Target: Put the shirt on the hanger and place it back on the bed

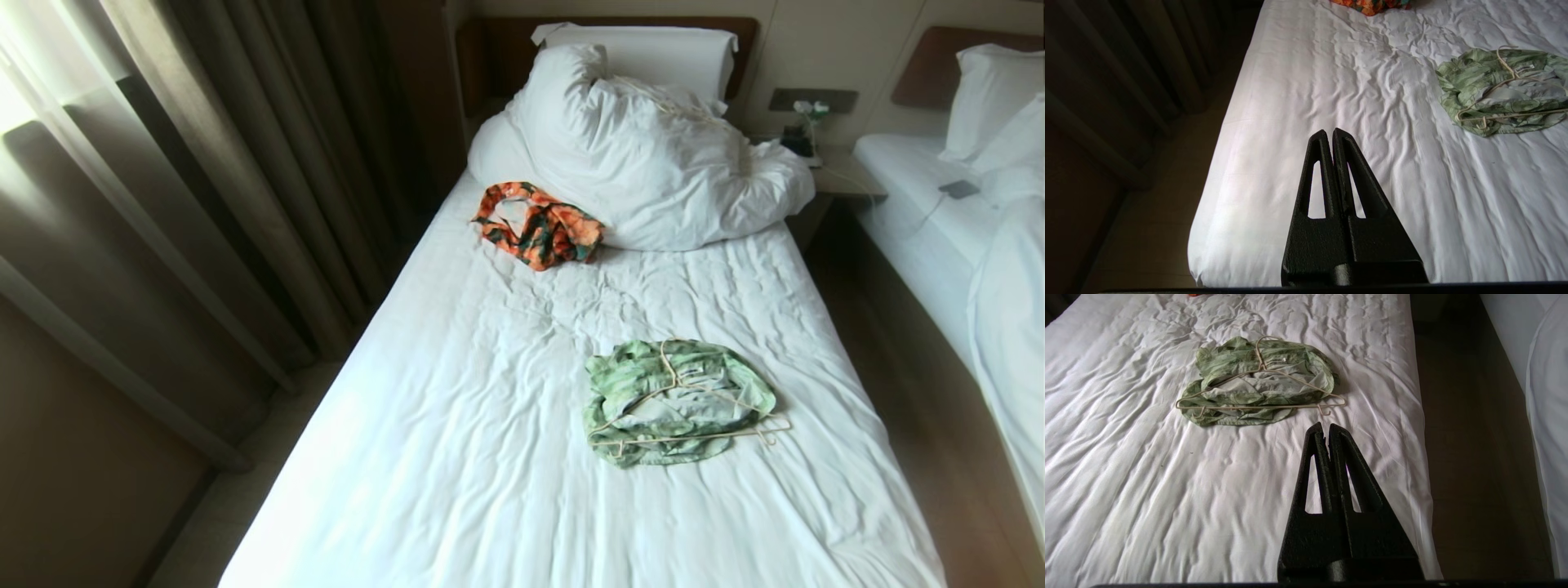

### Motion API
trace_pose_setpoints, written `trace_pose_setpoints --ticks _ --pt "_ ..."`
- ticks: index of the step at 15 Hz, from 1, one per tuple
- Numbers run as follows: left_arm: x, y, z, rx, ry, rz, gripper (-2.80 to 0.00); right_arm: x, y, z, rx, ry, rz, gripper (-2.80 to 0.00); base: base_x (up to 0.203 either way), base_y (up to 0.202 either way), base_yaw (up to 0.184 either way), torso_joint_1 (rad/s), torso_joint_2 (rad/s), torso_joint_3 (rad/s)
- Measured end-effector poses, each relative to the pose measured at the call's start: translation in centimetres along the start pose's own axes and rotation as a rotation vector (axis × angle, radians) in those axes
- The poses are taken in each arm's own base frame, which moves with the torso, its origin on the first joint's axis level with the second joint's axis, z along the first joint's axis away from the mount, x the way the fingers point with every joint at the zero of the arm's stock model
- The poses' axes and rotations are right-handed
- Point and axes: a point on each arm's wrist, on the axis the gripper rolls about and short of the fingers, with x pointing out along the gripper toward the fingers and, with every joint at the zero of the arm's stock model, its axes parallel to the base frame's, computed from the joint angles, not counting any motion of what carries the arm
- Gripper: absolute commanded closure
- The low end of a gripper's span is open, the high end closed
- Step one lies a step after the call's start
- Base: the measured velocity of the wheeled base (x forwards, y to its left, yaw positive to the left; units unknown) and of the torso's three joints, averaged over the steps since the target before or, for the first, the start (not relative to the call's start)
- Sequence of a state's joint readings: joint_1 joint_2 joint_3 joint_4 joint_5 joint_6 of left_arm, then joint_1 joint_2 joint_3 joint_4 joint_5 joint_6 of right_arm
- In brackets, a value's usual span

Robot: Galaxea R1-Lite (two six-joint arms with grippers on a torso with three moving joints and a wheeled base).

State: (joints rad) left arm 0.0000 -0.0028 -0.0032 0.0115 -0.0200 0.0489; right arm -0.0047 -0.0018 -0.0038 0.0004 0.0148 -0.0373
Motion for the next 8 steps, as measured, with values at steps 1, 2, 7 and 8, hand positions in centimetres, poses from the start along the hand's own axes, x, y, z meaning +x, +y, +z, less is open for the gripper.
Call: trace_pose_setpoints --ticks 1,2,7,8 --pt "0.0 0.0 0.0 -0.006 0.0 0.002 0.0 0.01 0.0 -0.05 0.008 0.002 0.0 0.0 0.0 0.0 0.0 0.0 0.0 0.0" --pt "0.0 0.01 0.0 -0.01 0.0 0.002 0.0 0.02 0.0 -0.07 0.008 0.002 0.0 0.0 0.0 0.0 0.0 0.0 0.0 0.0" --pt "0.0 0.01 0.01 -0.012 0.0 0.004 0.0 0.03 0.0 -0.12 0.011 0.005 -0.002 0.0 0.0 0.0 0.0 0.0 0.0 0.0" --pt "0.0 0.01 0.01 -0.012 -0.001 0.004 0.0 0.03 0.0 -0.12 0.013 0.005 -0.003 0.0 0.0 0.0 0.0 0.0 0.0 0.0"
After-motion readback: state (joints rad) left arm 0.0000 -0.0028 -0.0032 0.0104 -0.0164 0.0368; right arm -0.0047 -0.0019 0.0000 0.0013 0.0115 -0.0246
